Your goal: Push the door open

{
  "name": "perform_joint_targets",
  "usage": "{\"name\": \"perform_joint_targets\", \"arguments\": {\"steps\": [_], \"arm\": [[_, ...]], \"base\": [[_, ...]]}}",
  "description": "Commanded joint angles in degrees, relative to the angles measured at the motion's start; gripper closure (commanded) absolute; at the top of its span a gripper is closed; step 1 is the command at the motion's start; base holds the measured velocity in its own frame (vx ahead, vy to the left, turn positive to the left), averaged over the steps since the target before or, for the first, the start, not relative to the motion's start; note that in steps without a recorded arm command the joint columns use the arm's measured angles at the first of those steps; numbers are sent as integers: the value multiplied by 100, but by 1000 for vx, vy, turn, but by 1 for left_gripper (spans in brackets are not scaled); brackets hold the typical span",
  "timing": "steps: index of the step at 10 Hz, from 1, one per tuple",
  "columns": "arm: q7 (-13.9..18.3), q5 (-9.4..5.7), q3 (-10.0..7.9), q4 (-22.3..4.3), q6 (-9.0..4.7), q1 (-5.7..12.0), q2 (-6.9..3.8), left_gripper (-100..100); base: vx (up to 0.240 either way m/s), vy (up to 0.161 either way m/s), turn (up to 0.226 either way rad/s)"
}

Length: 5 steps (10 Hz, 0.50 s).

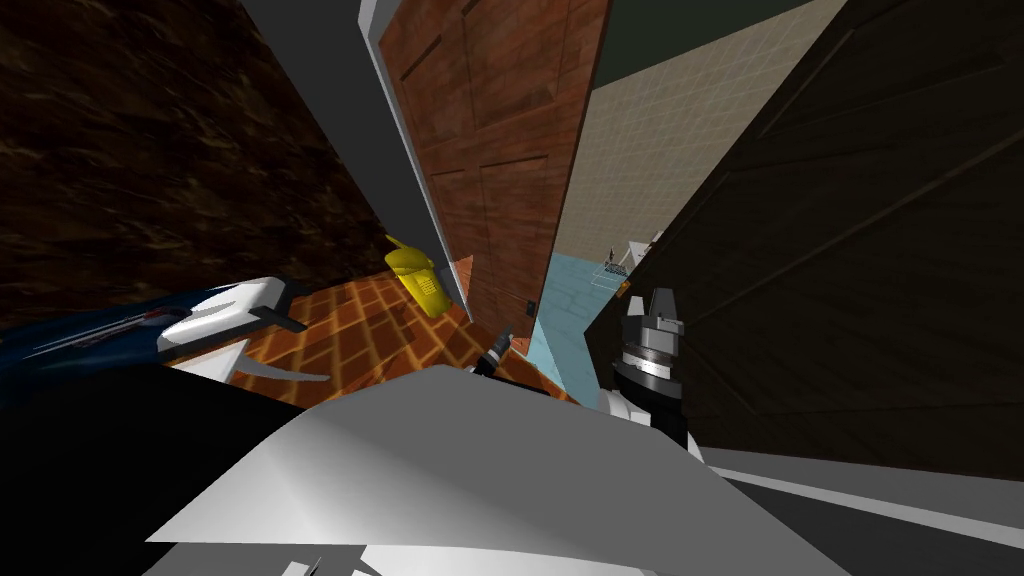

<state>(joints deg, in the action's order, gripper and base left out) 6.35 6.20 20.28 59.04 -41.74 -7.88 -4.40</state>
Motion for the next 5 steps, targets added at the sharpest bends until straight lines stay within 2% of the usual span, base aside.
{"name": "perform_joint_targets", "arguments": {"steps": [1, 2, 3, 5], "arm": [[8, 1, 56, -202, -28, 58, -2, -100], [8, 2, 82, -307, -44, 90, 6, -100], [-10, 2, 60, -280, -51, 86, 25, -100], [-27, -12, 24, -364, -71, 137, 28, -100]], "base": [[114, 74, -110], [111, 78, -69], [48, 37, -12], [196, -32, -30]]}}
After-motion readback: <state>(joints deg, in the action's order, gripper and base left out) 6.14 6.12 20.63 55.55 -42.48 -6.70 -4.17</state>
